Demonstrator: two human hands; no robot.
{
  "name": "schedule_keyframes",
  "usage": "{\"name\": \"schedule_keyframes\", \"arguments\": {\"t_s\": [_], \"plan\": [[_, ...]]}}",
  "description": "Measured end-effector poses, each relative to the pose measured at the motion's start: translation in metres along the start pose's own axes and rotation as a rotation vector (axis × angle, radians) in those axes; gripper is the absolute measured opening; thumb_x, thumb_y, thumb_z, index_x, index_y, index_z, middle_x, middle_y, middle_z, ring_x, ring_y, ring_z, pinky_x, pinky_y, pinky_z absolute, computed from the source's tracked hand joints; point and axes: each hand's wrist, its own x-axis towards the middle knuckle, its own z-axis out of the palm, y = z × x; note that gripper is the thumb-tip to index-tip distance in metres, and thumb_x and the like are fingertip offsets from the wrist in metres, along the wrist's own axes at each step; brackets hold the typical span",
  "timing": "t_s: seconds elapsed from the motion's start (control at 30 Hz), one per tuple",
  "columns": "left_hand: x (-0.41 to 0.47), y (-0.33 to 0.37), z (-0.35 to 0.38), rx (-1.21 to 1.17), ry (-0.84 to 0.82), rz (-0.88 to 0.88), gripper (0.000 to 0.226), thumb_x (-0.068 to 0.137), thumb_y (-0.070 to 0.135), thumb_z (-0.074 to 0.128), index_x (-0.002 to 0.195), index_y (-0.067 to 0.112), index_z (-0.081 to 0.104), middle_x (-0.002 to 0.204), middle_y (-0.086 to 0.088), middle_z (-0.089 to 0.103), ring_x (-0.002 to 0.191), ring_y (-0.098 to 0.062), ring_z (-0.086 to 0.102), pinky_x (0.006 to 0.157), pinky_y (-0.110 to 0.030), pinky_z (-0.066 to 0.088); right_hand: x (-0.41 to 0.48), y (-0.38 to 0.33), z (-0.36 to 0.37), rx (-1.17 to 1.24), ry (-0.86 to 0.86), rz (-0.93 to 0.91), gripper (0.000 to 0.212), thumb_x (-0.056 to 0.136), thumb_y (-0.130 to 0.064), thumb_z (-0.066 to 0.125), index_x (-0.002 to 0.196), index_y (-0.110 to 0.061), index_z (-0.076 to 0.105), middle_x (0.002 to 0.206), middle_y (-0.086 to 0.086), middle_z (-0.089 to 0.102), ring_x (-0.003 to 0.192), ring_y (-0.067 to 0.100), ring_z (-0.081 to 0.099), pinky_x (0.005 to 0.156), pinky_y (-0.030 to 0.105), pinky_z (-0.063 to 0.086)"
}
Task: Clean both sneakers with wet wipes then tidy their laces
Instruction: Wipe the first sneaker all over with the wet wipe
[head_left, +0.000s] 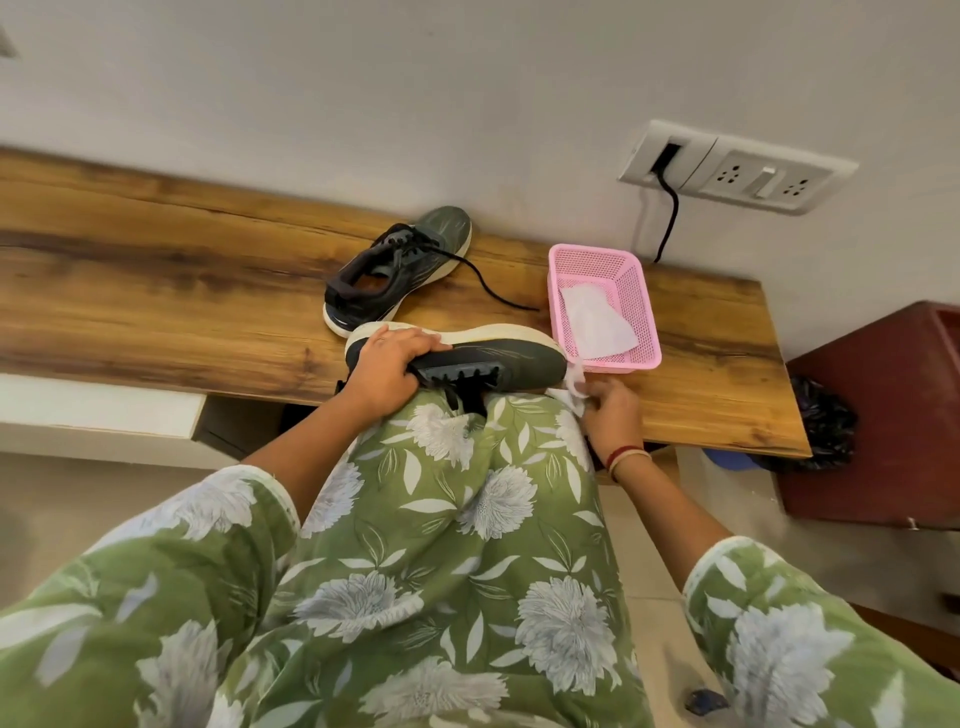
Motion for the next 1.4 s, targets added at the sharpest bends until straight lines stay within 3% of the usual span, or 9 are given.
{"name": "schedule_keyframes", "arguments": {"t_s": [0.13, 0.33, 0.47, 0.63, 0.73, 0.9, 1.07, 1.2, 1.4], "plan": [[-0.002, 0.002, 0.0, -0.002, 0.013, 0.002, 0.057, 0.077, -0.005, 0.056, 0.127, 0.022, 0.06, 0.133, 0.0, 0.056, 0.13, -0.021, 0.042, 0.114, -0.038, 0.011, 0.013, -0.037, -0.006, 0.145, 0.124, -0.01, 0.031, 0.089, 0.004, 0.051, 0.115, -0.005, 0.066, 0.114, 0.012, 0.061, 0.104, 0.023, 0.055, 0.09, 0.022, 0.04], [-0.002, 0.002, -0.001, 0.012, 0.011, 0.011, 0.056, 0.077, -0.004, 0.057, 0.127, 0.022, 0.06, 0.133, 0.0, 0.056, 0.13, -0.021, 0.043, 0.113, -0.041, 0.016, 0.012, -0.039, 0.006, 0.145, 0.066, 0.012, 0.03, 0.09, 0.001, 0.051, 0.117, -0.006, 0.065, 0.114, 0.011, 0.061, 0.105, 0.024, 0.056, 0.091, 0.022, 0.038], [0.001, 0.002, 0.0, 0.021, 0.011, 0.014, 0.054, 0.077, -0.002, 0.057, 0.124, 0.022, 0.061, 0.129, 0.001, 0.059, 0.127, -0.021, 0.046, 0.112, -0.043, 0.017, -0.006, -0.011, 0.009, 0.135, -0.031, 0.14, 0.025, 0.089, 0.0, 0.052, 0.106, -0.005, 0.07, 0.106, 0.011, 0.068, 0.098, 0.027, 0.061, 0.092, 0.033, 0.048], [0.002, 0.004, 0.0, 0.083, 0.035, 0.027, 0.048, 0.08, 0.007, 0.059, 0.124, 0.026, 0.06, 0.122, 0.003, 0.063, 0.119, -0.02, 0.053, 0.107, -0.047, 0.03, -0.008, -0.017, -0.005, 0.405, 0.126, 0.271, 0.022, 0.089, -0.003, 0.056, 0.107, -0.005, 0.068, 0.102, 0.006, 0.067, 0.09, 0.017, 0.058, 0.081, 0.025, 0.043], [0.005, 0.014, -0.007, -0.032, 0.105, -0.023, 0.042, 0.082, 0.002, 0.056, 0.117, 0.022, 0.067, 0.113, -0.001, 0.069, 0.11, -0.022, 0.06, 0.1, -0.042, 0.041, 0.0, -0.029, -0.013, 0.547, 0.188, 0.288, 0.019, 0.09, -0.008, 0.058, 0.107, -0.006, 0.067, 0.103, 0.008, 0.066, 0.094, 0.02, 0.06, 0.081, 0.03, 0.051], [0.016, 0.029, -0.037, -0.075, 0.137, -0.128, 0.044, 0.087, -0.002, 0.048, 0.119, 0.023, 0.064, 0.115, -0.002, 0.067, 0.106, -0.022, 0.06, 0.088, -0.036, 0.049, 0.01, -0.046, -0.046, 0.806, 0.336, 0.262, 0.01, 0.089, -0.007, 0.06, 0.097, -0.007, 0.067, 0.095, 0.007, 0.066, 0.082, 0.013, 0.062, 0.065, 0.019, 0.053], [0.03, 0.049, -0.098, -0.477, 0.084, -0.186, 0.039, 0.094, 0.0, 0.043, 0.111, 0.026, 0.066, 0.106, 0.0, 0.067, 0.099, -0.014, 0.063, 0.086, -0.031, 0.052, 0.009, -0.062, -0.09, 1.021, 0.455, 0.171, 0.019, 0.092, -0.008, 0.056, 0.077, -0.019, 0.06, 0.074, -0.005, 0.059, 0.06, -0.005, 0.054, 0.059, 0.015, 0.046], [0.031, 0.06, -0.132, -0.584, 0.044, -0.195, 0.038, 0.093, -0.007, 0.042, 0.088, 0.021, 0.067, 0.077, 0.006, 0.072, 0.074, -0.005, 0.068, 0.068, -0.017, 0.052, 0.013, -0.079, -0.121, 1.272, 0.398, 0.163, 0.018, 0.09, -0.001, 0.054, 0.083, -0.014, 0.063, 0.077, -0.004, 0.068, 0.073, 0.009, 0.063, 0.069, 0.026, 0.051], [0.019, 0.087, -0.131, -1.014, -0.095, -0.519, 0.011, 0.098, 0.014, 0.047, 0.095, 0.015, 0.057, 0.065, -0.004, 0.07, 0.054, -0.014, 0.067, 0.054, -0.027, 0.058, 0.024, -0.098, -0.141, 1.431, 0.135, 0.142, 0.02, 0.095, -0.011, 0.046, 0.1, -0.021, 0.063, 0.113, 0.016, 0.063, 0.099, 0.032, 0.062, 0.082, 0.04, 0.05]]}}
